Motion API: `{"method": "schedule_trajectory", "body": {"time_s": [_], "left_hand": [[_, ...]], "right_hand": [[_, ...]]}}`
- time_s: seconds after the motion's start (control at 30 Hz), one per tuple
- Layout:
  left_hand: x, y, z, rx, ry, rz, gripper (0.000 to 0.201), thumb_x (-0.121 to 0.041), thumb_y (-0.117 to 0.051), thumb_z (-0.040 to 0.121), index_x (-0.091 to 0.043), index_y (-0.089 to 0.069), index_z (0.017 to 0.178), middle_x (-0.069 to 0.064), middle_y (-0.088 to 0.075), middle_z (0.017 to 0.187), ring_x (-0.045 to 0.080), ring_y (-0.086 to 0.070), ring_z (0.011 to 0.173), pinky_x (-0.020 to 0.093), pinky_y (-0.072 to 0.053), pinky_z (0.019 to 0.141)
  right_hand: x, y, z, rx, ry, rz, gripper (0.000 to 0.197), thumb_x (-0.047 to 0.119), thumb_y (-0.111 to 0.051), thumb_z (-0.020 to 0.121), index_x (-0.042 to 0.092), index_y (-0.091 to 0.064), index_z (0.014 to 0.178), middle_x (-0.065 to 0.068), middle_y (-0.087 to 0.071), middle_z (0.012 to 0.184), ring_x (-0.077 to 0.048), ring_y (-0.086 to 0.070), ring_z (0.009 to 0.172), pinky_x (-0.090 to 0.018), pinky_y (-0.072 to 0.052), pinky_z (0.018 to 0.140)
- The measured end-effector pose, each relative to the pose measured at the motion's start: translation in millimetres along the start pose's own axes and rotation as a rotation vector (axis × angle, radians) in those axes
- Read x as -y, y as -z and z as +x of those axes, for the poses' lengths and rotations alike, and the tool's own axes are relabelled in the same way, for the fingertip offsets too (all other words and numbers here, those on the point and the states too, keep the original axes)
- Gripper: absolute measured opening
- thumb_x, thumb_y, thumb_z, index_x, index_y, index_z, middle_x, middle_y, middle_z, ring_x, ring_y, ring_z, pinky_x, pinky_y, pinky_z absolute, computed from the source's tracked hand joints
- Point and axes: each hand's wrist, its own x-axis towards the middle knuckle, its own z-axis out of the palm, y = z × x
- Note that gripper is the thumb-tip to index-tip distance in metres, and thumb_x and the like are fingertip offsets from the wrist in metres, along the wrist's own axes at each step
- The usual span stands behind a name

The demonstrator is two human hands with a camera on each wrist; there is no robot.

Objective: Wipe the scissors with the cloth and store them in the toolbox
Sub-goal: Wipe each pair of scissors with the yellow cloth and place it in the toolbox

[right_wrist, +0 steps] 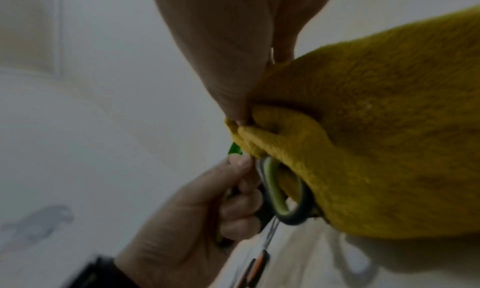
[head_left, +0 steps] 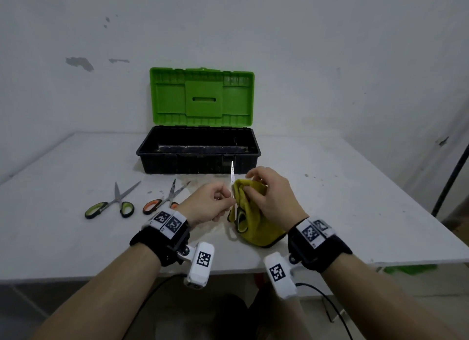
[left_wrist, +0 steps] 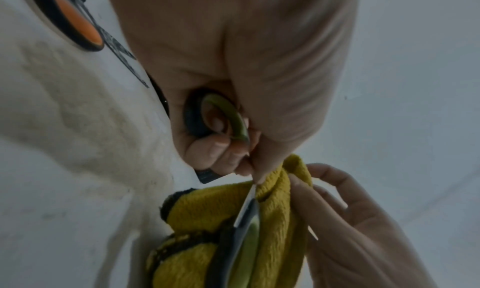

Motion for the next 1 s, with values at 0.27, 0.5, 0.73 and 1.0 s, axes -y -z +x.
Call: {"method": "schedule_trajectory", "body": {"time_s": [0.27, 0.5, 0.73, 1.0], "left_hand": [[-3, -10, 1, 0.031, 0.009, -0.132, 0.018, -0.004, -0.059, 0.096, -0.01, -0.049, 0.082, 0.001, -0.041, 0.053, 0.012, -0.034, 0.044, 0.021, -0.029, 0.039], [-6, -14, 3, 0.033, 0.007, -0.162, 0.014, -0.006, -0.059, 0.097, -0.008, -0.049, 0.088, -0.001, -0.04, 0.054, 0.01, -0.032, 0.044, 0.019, -0.027, 0.04], [-7, -13, 5, 0.014, 0.046, -0.106, 0.016, -0.009, -0.059, 0.097, -0.011, -0.05, 0.084, -0.006, -0.043, 0.051, 0.01, -0.035, 0.044, 0.02, -0.03, 0.04], [-6, -8, -1, 0.071, 0.005, -0.035, 0.017, -0.008, -0.062, 0.096, -0.009, -0.052, 0.083, -0.003, -0.044, 0.052, 0.009, -0.037, 0.043, 0.021, -0.031, 0.041]], "right_hand": [[-9, -14, -10, -0.27, 0.16, -0.399, 0.015, 0.036, -0.063, 0.09, 0.025, -0.073, 0.09, -0.002, -0.06, 0.1, -0.025, -0.053, 0.087, -0.042, -0.047, 0.067], [-12, -18, -18, -0.095, 0.113, -0.271, 0.021, 0.034, -0.059, 0.094, 0.022, -0.062, 0.111, -0.004, -0.045, 0.116, -0.02, -0.056, 0.077, -0.034, -0.054, 0.067], [-10, -14, -17, -0.107, 0.203, -0.092, 0.018, 0.013, -0.061, 0.094, 0.012, -0.063, 0.112, -0.002, -0.056, 0.106, -0.013, -0.056, 0.089, -0.023, -0.048, 0.079], [-26, -5, -11, -0.17, 0.189, -0.159, 0.015, 0.015, -0.064, 0.092, 0.01, -0.073, 0.104, -0.005, -0.06, 0.099, -0.018, -0.059, 0.079, -0.027, -0.05, 0.072]]}}
